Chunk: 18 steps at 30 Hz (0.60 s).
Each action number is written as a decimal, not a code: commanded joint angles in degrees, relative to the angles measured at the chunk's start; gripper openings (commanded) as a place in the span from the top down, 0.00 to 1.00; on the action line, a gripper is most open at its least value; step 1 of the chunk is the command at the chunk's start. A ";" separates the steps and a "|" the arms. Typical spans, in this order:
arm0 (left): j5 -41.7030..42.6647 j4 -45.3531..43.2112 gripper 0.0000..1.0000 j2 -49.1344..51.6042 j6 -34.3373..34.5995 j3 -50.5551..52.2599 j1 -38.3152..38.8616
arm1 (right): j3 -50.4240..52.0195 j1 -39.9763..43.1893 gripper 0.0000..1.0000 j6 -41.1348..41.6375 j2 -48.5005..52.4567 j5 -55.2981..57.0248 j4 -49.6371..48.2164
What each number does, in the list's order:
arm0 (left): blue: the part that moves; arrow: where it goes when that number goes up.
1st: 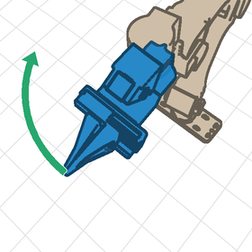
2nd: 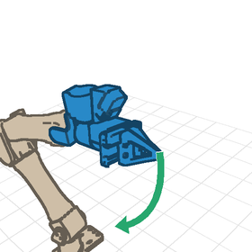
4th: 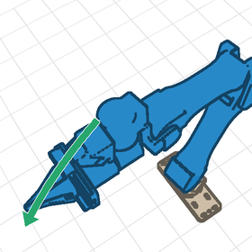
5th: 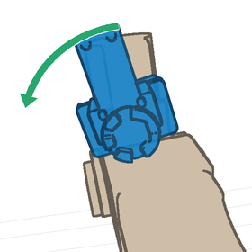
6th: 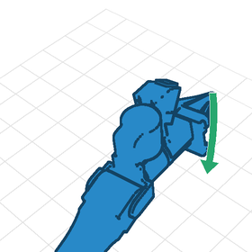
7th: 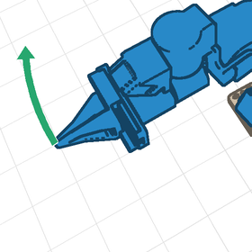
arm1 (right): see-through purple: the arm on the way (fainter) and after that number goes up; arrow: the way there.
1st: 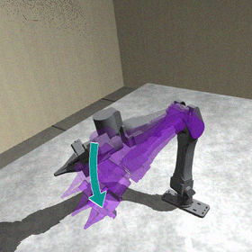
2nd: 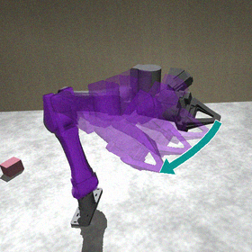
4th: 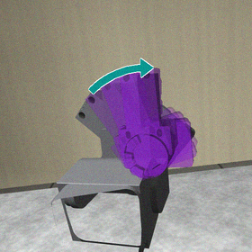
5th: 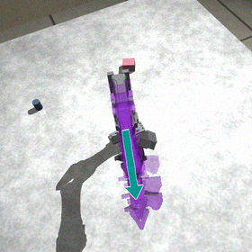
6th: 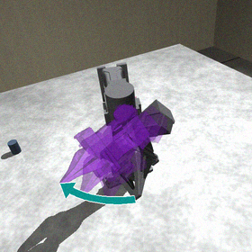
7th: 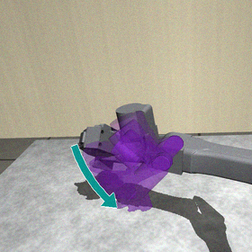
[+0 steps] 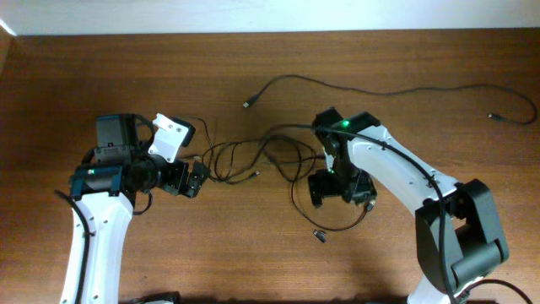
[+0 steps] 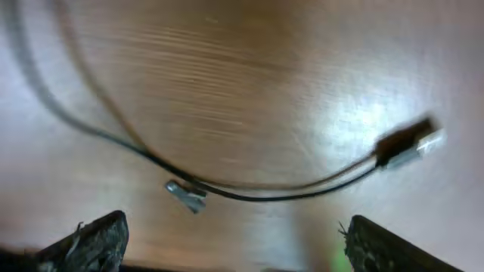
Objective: Untangle cables
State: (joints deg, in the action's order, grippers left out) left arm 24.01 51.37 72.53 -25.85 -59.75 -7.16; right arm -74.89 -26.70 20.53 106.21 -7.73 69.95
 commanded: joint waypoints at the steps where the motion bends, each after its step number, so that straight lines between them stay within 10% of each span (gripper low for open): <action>1: 0.39 0.09 0.01 -0.98 0.48 0.57 0.02 | 5.31 -0.37 0.07 19.82 -0.63 0.50 -2.51; 15: 0.39 0.09 0.01 -0.98 0.48 0.57 0.02 | 23.41 -4.37 0.08 31.26 -5.25 -1.22 -23.56; 18: 0.39 0.09 0.01 -0.98 0.46 0.57 0.02 | 23.47 -4.37 0.23 32.48 -5.25 -0.33 -23.61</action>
State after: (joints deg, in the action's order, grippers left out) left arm 24.01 51.37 72.49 -25.71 -59.72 -7.16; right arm -53.47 -30.52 51.35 99.57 -7.31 47.62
